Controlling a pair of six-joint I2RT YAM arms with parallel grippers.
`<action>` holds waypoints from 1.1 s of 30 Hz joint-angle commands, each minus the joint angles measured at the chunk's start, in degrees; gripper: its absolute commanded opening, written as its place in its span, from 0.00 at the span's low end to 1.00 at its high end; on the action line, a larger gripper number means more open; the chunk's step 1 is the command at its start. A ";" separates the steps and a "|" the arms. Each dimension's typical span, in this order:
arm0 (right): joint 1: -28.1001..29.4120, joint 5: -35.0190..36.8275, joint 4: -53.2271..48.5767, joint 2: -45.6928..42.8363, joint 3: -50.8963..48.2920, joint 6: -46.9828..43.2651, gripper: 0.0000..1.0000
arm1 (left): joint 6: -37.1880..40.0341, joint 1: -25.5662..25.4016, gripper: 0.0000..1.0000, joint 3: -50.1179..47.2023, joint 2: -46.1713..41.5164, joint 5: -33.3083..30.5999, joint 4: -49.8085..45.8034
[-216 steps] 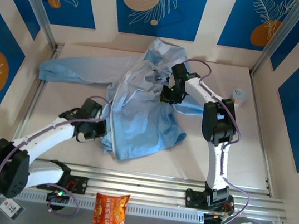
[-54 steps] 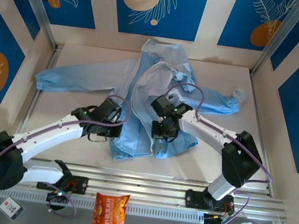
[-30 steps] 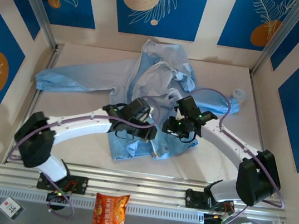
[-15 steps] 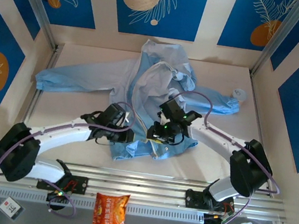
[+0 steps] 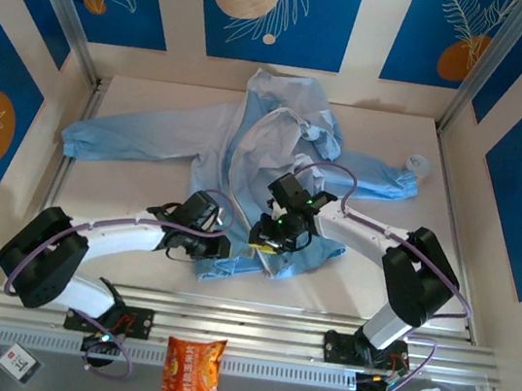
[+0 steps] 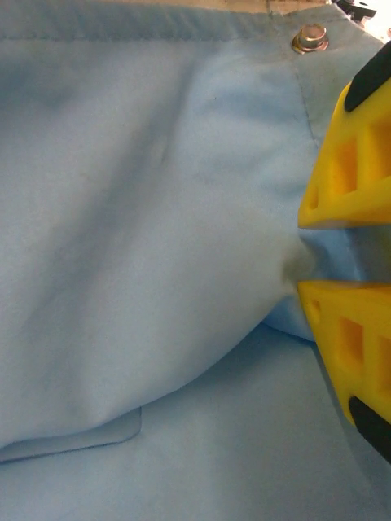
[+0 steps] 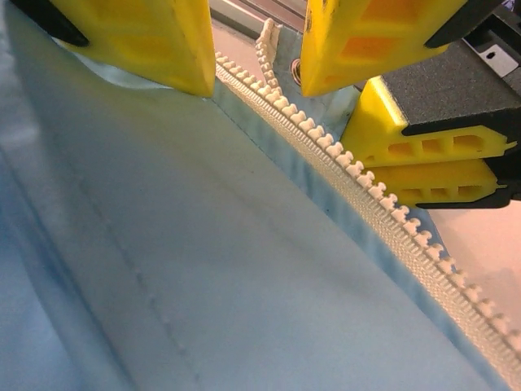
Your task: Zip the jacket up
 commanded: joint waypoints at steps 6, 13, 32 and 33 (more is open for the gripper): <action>2.61 4.46 -5.66 -0.23 5.63 -1.17 0.33 | -0.37 0.20 0.22 -0.15 0.30 0.39 0.00; 2.59 6.80 -5.77 -3.94 4.13 0.94 0.30 | -0.25 0.20 0.22 -0.23 0.02 0.17 -0.46; 3.58 -1.49 2.02 0.15 0.16 5.79 0.38 | 0.67 0.18 0.23 0.11 -0.14 -0.05 -2.31; 3.49 -1.88 2.19 0.69 0.53 5.67 0.41 | 0.71 0.17 0.23 0.20 -0.22 -0.09 -2.54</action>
